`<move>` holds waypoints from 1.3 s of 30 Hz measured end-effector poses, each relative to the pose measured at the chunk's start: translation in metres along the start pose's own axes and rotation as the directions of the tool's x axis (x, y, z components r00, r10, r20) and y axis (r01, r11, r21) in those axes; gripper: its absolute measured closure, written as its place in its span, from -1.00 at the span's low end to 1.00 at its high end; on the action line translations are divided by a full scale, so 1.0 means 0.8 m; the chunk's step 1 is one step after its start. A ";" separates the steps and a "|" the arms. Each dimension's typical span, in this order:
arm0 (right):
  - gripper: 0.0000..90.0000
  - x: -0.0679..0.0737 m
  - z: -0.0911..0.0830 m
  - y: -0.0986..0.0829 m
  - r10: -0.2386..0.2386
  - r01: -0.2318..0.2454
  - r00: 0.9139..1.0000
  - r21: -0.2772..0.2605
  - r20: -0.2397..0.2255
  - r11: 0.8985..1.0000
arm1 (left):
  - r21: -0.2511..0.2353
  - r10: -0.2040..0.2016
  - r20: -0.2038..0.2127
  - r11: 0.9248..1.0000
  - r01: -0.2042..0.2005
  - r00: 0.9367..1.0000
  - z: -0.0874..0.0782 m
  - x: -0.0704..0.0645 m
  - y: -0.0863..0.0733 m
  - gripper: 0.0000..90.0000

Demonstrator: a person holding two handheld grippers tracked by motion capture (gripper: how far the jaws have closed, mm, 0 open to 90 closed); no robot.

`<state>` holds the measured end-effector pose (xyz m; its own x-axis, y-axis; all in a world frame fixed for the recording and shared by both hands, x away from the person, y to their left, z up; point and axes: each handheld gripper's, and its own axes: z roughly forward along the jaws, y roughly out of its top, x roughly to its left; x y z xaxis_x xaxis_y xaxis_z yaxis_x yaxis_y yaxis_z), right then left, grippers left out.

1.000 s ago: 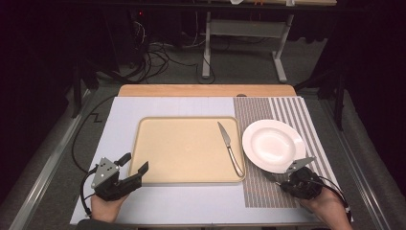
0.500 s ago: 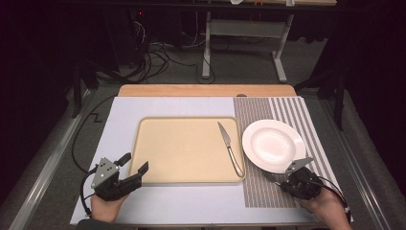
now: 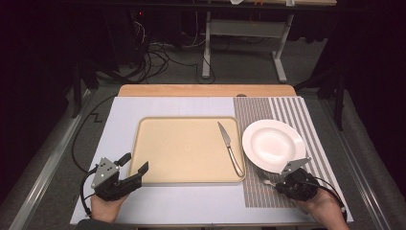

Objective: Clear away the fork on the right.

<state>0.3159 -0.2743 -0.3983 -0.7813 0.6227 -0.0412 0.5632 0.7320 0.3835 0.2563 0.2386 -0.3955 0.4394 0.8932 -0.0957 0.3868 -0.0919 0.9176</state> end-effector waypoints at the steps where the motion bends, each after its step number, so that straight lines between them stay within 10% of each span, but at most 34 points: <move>1: 0.91 0.000 0.000 0.000 -0.002 0.002 1.000 -0.005 -0.003 1.000 | 0.001 0.000 0.000 1.000 0.000 1.000 0.000 0.000 0.000 -0.30; 39: 0.92 0.017 -0.008 0.065 -0.013 0.007 0.998 -0.091 -0.068 0.996 | 0.004 0.006 -0.001 1.000 -0.006 1.000 0.001 0.000 0.000 -0.30</move>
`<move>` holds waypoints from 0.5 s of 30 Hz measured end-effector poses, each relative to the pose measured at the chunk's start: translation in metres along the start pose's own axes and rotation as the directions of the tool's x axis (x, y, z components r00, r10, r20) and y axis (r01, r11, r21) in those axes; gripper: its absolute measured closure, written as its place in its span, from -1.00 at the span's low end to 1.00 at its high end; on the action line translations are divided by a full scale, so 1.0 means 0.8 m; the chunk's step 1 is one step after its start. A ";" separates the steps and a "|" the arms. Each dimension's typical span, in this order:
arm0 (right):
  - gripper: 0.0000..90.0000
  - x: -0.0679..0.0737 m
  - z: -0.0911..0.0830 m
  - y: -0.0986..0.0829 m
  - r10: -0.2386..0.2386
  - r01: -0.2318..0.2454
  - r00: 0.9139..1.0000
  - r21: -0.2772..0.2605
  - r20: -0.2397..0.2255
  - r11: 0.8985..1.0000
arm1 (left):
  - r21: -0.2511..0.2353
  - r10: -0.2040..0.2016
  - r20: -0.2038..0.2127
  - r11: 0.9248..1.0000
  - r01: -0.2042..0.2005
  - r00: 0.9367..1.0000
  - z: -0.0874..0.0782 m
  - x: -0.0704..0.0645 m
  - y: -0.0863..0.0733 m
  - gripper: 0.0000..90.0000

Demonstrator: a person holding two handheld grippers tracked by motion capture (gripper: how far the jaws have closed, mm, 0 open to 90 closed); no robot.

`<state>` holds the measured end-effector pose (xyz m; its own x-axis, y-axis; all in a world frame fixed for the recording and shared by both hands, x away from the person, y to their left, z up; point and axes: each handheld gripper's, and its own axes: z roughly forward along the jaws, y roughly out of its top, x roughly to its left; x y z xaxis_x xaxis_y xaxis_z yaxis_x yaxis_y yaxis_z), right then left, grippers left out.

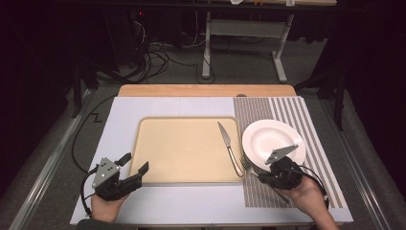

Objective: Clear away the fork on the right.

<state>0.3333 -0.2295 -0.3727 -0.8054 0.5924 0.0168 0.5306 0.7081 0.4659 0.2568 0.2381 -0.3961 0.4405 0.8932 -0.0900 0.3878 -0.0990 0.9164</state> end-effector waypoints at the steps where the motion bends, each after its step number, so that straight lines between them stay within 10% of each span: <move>1: 0.92 0.000 0.001 0.002 0.001 -0.001 1.000 0.000 -0.004 1.000 | 0.000 0.000 0.000 1.000 0.000 1.000 0.000 0.000 0.000 -0.30; 15: 0.92 0.003 0.011 0.030 -0.002 0.001 1.000 -0.013 -0.013 1.000 | 0.000 0.001 -0.001 1.000 -0.001 1.000 -0.001 0.000 0.000 -0.31</move>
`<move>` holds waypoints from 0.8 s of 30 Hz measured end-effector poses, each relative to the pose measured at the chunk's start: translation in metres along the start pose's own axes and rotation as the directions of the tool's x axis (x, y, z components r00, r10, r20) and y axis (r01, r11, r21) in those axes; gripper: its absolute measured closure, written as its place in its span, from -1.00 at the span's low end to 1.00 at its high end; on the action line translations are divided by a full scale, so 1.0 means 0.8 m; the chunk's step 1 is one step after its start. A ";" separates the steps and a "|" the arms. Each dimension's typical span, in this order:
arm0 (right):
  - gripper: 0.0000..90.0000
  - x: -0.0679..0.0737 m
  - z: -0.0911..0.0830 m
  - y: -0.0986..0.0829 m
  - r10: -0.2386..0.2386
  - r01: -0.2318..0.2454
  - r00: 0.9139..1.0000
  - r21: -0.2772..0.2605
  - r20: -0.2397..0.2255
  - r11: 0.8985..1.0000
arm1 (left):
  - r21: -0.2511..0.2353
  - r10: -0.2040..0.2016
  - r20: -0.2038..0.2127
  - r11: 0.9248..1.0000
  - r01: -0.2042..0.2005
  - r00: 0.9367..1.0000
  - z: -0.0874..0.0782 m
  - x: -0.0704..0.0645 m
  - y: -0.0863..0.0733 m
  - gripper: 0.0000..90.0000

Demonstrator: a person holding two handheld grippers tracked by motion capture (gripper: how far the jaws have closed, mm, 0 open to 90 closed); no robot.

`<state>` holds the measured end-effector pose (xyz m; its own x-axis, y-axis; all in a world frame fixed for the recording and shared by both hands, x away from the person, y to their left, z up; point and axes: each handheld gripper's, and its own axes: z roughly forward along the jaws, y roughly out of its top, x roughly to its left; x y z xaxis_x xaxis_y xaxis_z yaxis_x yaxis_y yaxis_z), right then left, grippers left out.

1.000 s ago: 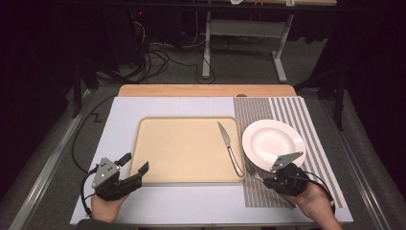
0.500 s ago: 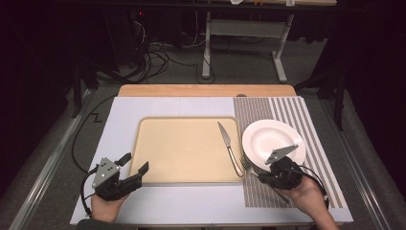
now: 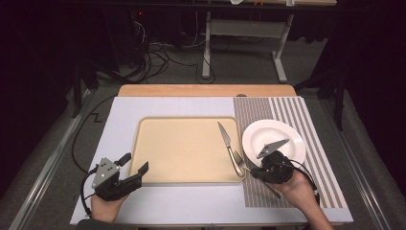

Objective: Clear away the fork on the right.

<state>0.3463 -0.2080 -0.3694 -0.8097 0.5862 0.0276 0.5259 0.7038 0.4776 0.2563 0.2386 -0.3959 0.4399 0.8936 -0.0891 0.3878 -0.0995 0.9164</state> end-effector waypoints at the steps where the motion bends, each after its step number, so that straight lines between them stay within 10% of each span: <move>1: 0.92 0.000 0.002 0.003 -0.009 0.009 1.000 0.001 -0.001 1.000 | 0.000 -0.001 0.000 1.000 0.001 1.000 0.000 0.000 0.000 -0.31; 24: 0.92 0.010 0.028 0.086 -0.054 0.054 0.998 0.029 -0.008 0.998 | -0.001 -0.005 0.003 1.000 0.005 1.000 0.000 0.001 0.000 -0.31</move>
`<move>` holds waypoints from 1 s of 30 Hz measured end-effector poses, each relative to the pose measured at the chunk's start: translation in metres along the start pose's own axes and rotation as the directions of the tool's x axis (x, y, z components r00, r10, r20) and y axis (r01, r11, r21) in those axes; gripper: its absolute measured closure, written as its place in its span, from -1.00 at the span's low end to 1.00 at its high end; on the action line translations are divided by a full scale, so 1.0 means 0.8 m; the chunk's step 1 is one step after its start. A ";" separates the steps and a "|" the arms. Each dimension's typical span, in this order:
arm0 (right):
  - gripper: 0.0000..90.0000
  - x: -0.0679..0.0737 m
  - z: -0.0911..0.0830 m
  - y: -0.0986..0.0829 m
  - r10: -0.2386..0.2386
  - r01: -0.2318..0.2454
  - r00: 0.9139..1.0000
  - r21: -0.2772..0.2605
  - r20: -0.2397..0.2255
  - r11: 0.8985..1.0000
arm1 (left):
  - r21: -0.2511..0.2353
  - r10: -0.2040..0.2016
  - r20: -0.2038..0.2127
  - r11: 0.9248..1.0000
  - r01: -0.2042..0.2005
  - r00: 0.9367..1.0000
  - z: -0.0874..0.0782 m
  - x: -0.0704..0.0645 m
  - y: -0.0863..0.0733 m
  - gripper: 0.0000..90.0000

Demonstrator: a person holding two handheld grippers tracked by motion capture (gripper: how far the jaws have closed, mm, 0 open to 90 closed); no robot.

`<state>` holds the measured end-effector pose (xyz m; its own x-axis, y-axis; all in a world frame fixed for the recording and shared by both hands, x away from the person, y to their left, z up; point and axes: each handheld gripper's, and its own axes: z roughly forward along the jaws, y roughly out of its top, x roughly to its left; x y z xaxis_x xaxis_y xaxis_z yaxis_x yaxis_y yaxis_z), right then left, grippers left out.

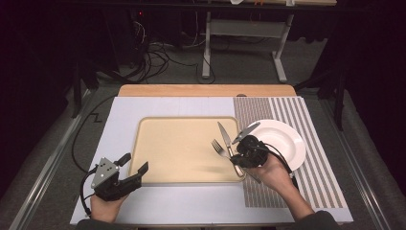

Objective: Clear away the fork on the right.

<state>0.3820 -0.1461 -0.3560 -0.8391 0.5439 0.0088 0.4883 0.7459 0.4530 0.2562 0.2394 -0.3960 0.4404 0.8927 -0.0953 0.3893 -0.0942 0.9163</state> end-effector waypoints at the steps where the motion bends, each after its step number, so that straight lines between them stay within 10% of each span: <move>1: 0.92 -0.002 0.002 0.002 0.001 -0.001 1.000 0.000 0.000 1.000 | 0.000 0.000 0.000 1.000 0.000 1.000 0.000 0.000 0.000 -0.31; 30: 0.92 -0.007 0.041 0.054 0.057 -0.058 0.998 0.071 0.011 0.996 | -0.002 0.001 0.001 1.000 -0.001 1.000 0.000 0.000 0.000 -0.30</move>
<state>0.4153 -0.1044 -0.3659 -0.8072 0.5898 0.0245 0.5516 0.7388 0.3871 0.2560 0.2395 -0.3959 0.4412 0.8924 -0.0948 0.3875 -0.0942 0.9170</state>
